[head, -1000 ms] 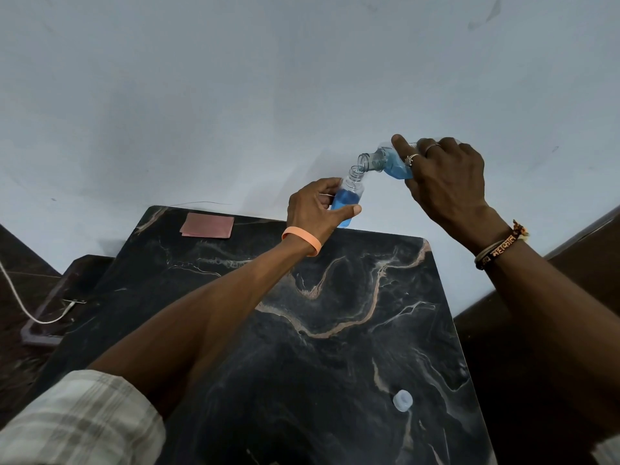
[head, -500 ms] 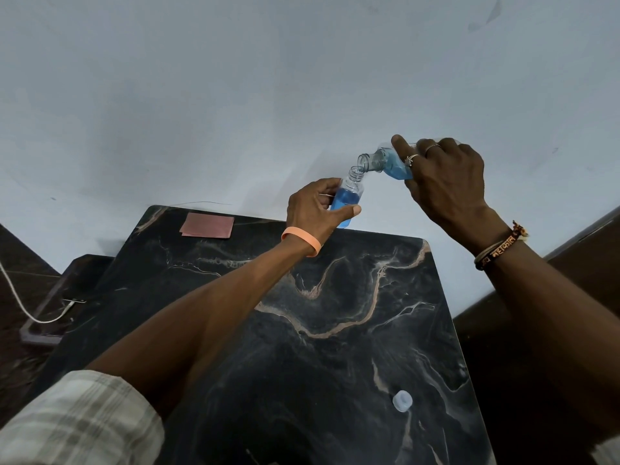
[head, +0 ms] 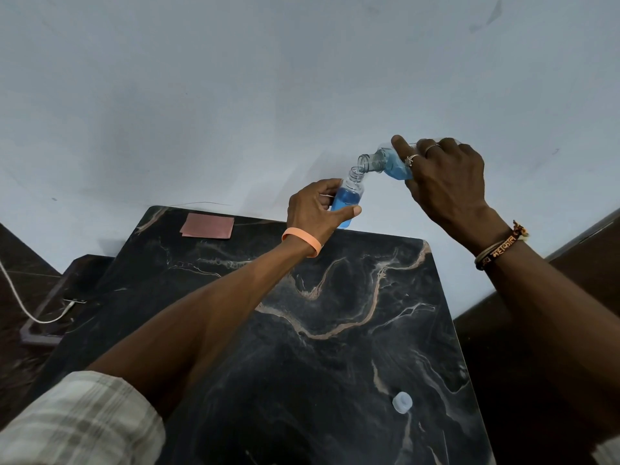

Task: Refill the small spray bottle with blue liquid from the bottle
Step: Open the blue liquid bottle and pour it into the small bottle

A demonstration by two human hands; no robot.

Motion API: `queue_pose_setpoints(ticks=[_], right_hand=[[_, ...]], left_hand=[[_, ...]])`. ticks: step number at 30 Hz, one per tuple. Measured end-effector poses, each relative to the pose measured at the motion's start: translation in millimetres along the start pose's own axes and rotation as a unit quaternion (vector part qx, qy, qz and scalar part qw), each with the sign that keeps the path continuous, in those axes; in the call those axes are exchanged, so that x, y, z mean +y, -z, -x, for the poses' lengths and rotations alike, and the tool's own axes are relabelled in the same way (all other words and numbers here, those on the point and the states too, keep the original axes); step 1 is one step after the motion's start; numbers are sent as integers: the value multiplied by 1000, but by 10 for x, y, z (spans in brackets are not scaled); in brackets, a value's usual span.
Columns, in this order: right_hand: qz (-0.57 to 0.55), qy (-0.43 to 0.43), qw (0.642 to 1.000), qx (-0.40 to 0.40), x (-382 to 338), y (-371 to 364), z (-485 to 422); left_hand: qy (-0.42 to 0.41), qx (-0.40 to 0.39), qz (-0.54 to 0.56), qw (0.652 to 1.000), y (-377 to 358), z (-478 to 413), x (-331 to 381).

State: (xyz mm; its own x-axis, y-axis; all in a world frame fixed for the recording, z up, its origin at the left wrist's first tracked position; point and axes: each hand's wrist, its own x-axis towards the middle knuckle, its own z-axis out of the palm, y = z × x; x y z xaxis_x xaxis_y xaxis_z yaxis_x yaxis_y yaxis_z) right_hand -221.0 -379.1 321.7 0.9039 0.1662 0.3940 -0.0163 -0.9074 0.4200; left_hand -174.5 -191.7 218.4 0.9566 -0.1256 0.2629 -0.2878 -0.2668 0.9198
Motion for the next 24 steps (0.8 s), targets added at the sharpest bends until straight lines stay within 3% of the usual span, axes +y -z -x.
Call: queue_pose_setpoints(ticks=[24], right_hand=[[5, 0, 1000, -13, -2, -19, 1]], left_hand=[[-15, 0, 8, 1000, -26, -14, -60]])
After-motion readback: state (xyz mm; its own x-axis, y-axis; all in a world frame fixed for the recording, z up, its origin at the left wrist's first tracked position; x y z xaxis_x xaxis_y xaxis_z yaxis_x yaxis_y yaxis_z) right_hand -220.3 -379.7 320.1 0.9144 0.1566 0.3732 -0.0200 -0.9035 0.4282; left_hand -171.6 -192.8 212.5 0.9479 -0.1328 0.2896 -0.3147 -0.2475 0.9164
